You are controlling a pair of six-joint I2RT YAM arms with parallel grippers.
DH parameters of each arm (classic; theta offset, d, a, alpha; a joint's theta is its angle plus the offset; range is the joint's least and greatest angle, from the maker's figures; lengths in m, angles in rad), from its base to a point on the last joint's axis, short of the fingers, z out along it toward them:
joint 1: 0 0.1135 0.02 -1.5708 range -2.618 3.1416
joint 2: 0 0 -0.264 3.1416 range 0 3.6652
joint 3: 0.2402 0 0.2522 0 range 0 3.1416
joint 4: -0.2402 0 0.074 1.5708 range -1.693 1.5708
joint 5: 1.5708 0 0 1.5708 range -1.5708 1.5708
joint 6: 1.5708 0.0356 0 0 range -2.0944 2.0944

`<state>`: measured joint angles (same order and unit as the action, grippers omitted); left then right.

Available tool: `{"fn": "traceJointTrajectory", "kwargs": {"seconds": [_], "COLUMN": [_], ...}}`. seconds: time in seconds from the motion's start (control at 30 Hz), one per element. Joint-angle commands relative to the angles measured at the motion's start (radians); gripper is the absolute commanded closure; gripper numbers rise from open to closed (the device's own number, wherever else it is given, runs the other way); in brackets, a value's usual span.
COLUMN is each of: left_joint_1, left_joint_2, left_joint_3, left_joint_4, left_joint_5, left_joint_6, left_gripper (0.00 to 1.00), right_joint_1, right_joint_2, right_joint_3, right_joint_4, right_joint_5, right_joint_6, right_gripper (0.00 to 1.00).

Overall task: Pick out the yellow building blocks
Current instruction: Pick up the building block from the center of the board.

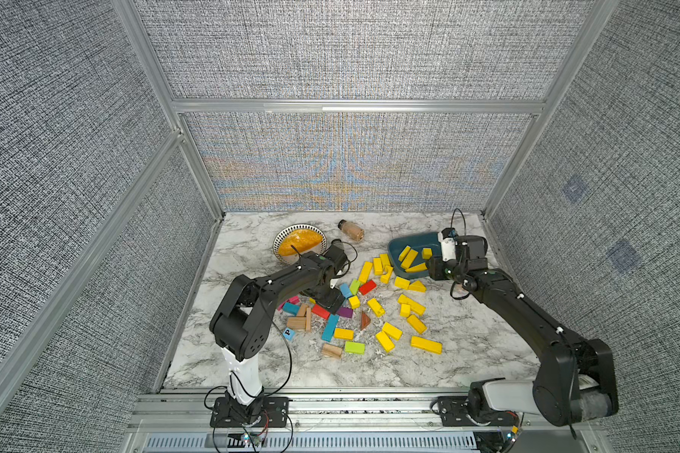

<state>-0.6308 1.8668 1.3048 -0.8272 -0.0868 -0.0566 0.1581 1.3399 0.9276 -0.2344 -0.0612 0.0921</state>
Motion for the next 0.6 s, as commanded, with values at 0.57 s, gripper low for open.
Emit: {"fn": "traceJointTrajectory", "kwargs": {"seconds": [0.57], "left_joint_1": [0.040], "left_joint_2": [0.093], "left_joint_3": [0.001], "left_joint_4": [0.069], "left_joint_5": [0.087], "left_joint_6": [-0.027], "left_gripper": [0.01], "right_joint_1": [-0.002], "right_joint_2": [0.008], "right_joint_3": [-0.009], "right_joint_4": [0.016], "right_joint_5": [-0.003], "right_joint_6": [0.017], "right_gripper": [0.49]}}
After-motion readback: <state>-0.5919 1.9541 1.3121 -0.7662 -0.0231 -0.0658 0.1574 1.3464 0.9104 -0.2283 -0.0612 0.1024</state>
